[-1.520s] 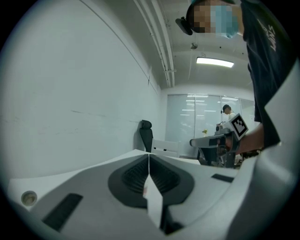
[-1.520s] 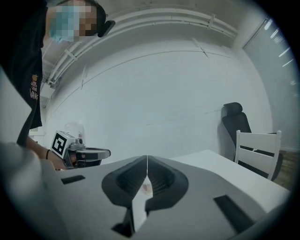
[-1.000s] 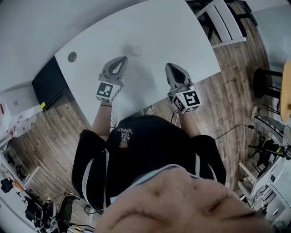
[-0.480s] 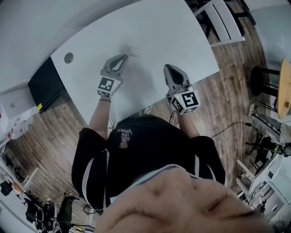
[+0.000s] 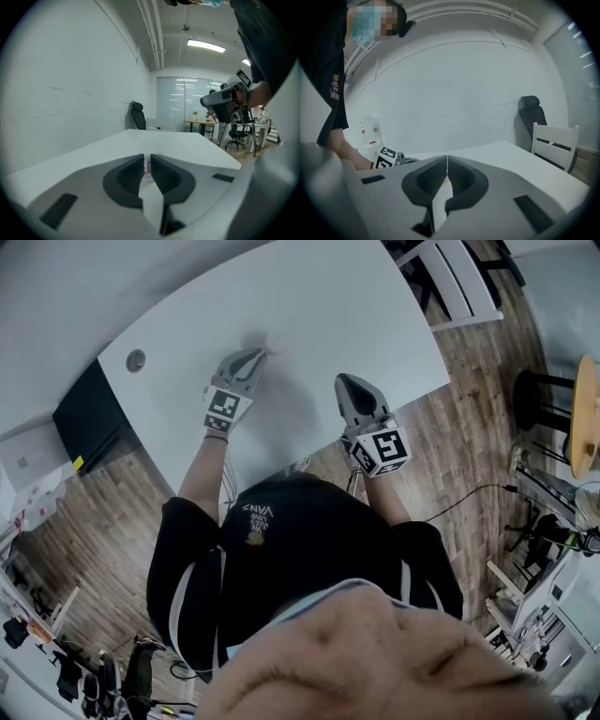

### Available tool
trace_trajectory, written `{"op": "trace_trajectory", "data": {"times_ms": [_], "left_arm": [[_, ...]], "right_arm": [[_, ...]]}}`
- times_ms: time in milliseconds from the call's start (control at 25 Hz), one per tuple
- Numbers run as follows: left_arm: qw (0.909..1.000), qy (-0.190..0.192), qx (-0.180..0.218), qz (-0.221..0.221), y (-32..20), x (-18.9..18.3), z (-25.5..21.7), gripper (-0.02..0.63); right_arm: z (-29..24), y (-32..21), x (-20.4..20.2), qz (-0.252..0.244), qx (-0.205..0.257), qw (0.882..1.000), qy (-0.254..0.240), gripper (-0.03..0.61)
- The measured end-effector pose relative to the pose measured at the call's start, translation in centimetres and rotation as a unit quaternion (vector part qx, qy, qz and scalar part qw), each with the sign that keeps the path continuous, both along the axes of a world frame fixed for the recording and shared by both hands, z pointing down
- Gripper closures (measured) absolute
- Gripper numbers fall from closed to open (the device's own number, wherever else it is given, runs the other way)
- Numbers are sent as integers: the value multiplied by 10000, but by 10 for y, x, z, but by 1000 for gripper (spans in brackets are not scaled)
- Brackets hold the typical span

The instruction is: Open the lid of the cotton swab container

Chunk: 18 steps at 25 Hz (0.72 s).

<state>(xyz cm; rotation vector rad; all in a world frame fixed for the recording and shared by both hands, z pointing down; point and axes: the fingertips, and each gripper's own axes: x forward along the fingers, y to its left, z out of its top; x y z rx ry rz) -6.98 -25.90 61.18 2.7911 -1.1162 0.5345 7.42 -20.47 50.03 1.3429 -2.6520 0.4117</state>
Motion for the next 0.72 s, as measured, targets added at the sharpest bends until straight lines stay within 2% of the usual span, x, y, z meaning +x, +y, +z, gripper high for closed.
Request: {"op": "trace_trajectory", "data": {"times_ms": [240, 280, 360, 720], "left_arm": [[9997, -157, -150, 117, -2, 2, 16, 590], [9996, -177, -183, 136, -3, 3, 18, 570], [9993, -188, -256, 210, -4, 5, 23, 486], [9950, -434, -253, 862, -13, 15, 32, 359]], "right_arm": [[4, 2, 2, 8, -49, 10000, 9, 566], [5, 2, 2, 13, -56, 10000, 9, 566], [6, 3, 3, 23, -70, 10000, 22, 566], [10, 2, 8, 67, -142, 9999, 60, 566]]}}
